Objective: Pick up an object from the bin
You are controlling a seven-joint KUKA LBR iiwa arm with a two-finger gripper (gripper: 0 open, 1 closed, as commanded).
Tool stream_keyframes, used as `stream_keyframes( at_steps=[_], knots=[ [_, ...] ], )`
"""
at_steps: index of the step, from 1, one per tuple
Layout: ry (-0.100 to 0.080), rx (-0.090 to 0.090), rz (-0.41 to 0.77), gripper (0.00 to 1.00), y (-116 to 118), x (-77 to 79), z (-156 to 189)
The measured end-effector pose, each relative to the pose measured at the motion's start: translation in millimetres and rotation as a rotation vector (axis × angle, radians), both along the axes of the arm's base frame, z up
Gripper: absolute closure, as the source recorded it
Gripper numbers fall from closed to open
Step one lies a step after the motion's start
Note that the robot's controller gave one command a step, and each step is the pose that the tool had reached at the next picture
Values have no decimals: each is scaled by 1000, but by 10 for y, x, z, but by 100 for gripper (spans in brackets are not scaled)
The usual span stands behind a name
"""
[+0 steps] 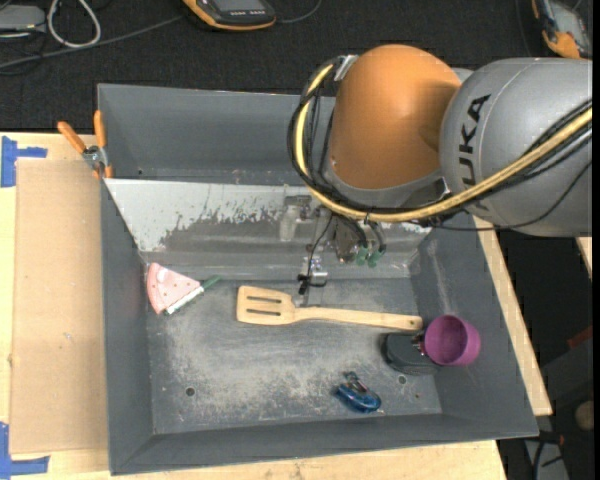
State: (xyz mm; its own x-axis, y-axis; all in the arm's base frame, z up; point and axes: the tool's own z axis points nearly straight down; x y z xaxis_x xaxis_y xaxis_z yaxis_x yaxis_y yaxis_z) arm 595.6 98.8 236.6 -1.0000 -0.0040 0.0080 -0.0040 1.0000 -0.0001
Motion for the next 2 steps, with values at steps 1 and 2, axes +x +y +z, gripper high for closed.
stream_keyframes(
  at_steps=[1,2],
  knots=[
    [-8,1,-2,0,-5,13,51],
    [-9,2,41,0,-274,-296,-555]
  ],
)
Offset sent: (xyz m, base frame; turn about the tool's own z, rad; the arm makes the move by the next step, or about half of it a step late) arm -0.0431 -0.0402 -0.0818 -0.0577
